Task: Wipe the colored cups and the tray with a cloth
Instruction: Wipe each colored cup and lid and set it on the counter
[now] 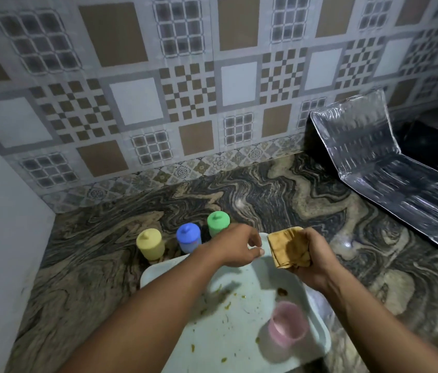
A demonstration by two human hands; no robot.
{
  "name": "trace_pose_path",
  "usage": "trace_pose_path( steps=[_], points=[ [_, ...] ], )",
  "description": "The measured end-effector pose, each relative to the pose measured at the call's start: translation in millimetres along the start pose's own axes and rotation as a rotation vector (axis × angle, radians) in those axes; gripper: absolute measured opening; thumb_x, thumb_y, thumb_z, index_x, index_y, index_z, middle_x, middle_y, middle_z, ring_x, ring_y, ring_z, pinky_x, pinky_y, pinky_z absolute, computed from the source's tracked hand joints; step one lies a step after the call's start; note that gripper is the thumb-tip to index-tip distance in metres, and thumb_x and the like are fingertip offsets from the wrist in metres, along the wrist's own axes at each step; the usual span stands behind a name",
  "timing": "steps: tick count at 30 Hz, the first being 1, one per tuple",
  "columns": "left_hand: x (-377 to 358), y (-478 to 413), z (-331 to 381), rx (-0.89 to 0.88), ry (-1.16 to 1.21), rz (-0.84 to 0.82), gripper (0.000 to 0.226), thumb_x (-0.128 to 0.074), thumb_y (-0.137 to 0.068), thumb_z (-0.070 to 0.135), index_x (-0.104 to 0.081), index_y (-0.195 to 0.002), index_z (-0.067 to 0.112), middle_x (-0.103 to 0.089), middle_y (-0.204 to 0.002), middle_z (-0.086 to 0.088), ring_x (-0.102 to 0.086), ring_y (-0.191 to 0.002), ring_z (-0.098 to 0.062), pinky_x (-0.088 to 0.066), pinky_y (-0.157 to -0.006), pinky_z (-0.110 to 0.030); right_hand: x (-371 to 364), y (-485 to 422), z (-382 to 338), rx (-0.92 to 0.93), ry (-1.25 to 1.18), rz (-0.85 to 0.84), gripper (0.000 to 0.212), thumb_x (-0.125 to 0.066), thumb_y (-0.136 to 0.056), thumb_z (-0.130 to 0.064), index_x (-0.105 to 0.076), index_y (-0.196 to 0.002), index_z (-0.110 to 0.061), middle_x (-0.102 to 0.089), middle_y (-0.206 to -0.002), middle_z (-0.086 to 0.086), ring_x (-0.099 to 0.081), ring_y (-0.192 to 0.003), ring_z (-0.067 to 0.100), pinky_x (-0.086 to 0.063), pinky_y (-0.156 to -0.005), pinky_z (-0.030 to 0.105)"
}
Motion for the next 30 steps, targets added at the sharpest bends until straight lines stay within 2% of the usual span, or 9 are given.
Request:
trace_pose_path(
  steps=[4,9,14,17,20,22,24,27,30],
  points=[
    [-34,11,23,0.011,-0.018,-0.21,0.039,-0.077,-0.075,0.061,-0.072,-0.087,0.024,-0.069,-0.081,0.01,-0.065,-0.08,-0.013,-0.057,-0.078,-0.037,22,14,5,0.006,-0.048,0.01,0.037,-0.04,-0.095,-0.027,-0.062,-0.067,-0.014,-0.061,-0.054,0.004,-0.058,-0.046,0.019,-0.043,-0.054,0.029],
    [-70,19,37,-0.005,-0.148,-0.264,0.04,-0.08,-0.072,0.059,-0.071,-0.09,0.024,-0.067,-0.08,0.006,-0.064,-0.084,-0.018,-0.057,-0.076,-0.039,44,25,21,0.003,0.014,0.064,0.028,-0.049,-0.096,-0.031,-0.06,-0.075,-0.017,-0.059,-0.063,0.005,-0.055,-0.055,0.021,-0.041,-0.055,0.03],
    [-77,16,37,-0.064,-0.146,-0.164,0.016,-0.074,-0.085,0.038,-0.074,-0.087,0.023,-0.073,-0.085,0.003,-0.065,-0.082,-0.021,-0.058,-0.074,-0.042,59,30,26,0.05,0.119,0.162,0.025,-0.059,-0.089,-0.034,-0.067,-0.083,-0.012,-0.061,-0.075,0.013,-0.056,-0.065,0.026,-0.041,-0.058,0.035],
    [-59,8,28,-0.029,-0.028,-0.095,0.022,-0.074,-0.087,0.04,-0.074,-0.076,0.021,-0.07,-0.067,0.011,-0.063,-0.068,-0.009,-0.057,-0.069,-0.036,57,34,15,0.201,0.207,0.178,0.031,-0.06,-0.089,-0.035,-0.069,-0.099,-0.007,-0.067,-0.087,0.018,-0.062,-0.074,0.029,-0.048,-0.062,0.041],
    [-33,1,24,0.007,0.141,-0.006,0.029,-0.074,-0.089,0.034,-0.069,-0.062,0.022,-0.061,-0.051,0.014,-0.051,-0.051,-0.001,-0.044,-0.058,-0.025,41,48,1,0.445,0.317,0.111,0.022,-0.057,-0.098,-0.029,-0.068,-0.113,-0.018,-0.074,-0.102,0.006,-0.067,-0.087,0.017,-0.054,-0.073,0.034],
    [-19,-3,21,0.033,0.272,0.062,0.028,-0.073,-0.09,0.031,-0.069,-0.064,0.022,-0.061,-0.052,0.013,-0.05,-0.05,0.0,-0.041,-0.057,-0.025,20,59,2,0.558,0.459,-0.011,0.028,-0.055,-0.099,-0.039,-0.064,-0.124,-0.028,-0.072,-0.109,-0.004,-0.068,-0.095,0.009,-0.055,-0.077,0.027],
    [-10,-7,19,0.029,0.362,0.131,0.028,-0.073,-0.088,0.039,-0.069,-0.066,0.021,-0.061,-0.054,0.011,-0.05,-0.052,-0.004,-0.041,-0.059,-0.028,0,67,9,0.594,0.53,-0.11,0.039,-0.044,-0.098,-0.056,-0.061,-0.126,-0.035,-0.07,-0.105,-0.005,-0.067,-0.088,0.008,-0.052,-0.071,0.022],
    [-3,-11,18,-0.018,0.433,0.158,0.027,-0.072,-0.082,0.051,-0.073,-0.07,0.026,-0.066,-0.062,0.007,-0.054,-0.06,-0.009,-0.044,-0.062,-0.035,-12,59,11,0.55,0.472,-0.11,0.058,-0.027,-0.095,-0.069,-0.067,-0.116,-0.033,-0.072,-0.106,-0.002,-0.065,-0.092,0.01,-0.05,-0.076,0.027],
    [7,-12,21,-0.083,0.456,0.152,0.012,-0.078,-0.083,0.037,-0.078,-0.078,0.026,-0.068,-0.077,0.007,-0.061,-0.072,-0.011,-0.051,-0.07,-0.04,-14,47,6,0.257,0.222,-0.131,0.051,-0.036,-0.101,-0.057,-0.073,-0.107,-0.022,-0.075,-0.106,0.012,-0.068,-0.097,0.029,-0.055,-0.081,0.045]
  ],
)
Point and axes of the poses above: each hand's wrist, its own y-axis away from the middle knuckle, its own x-axis out of the back of the hand, z = x × y, the point moved 5 cm from there along -y, towards the middle knuckle
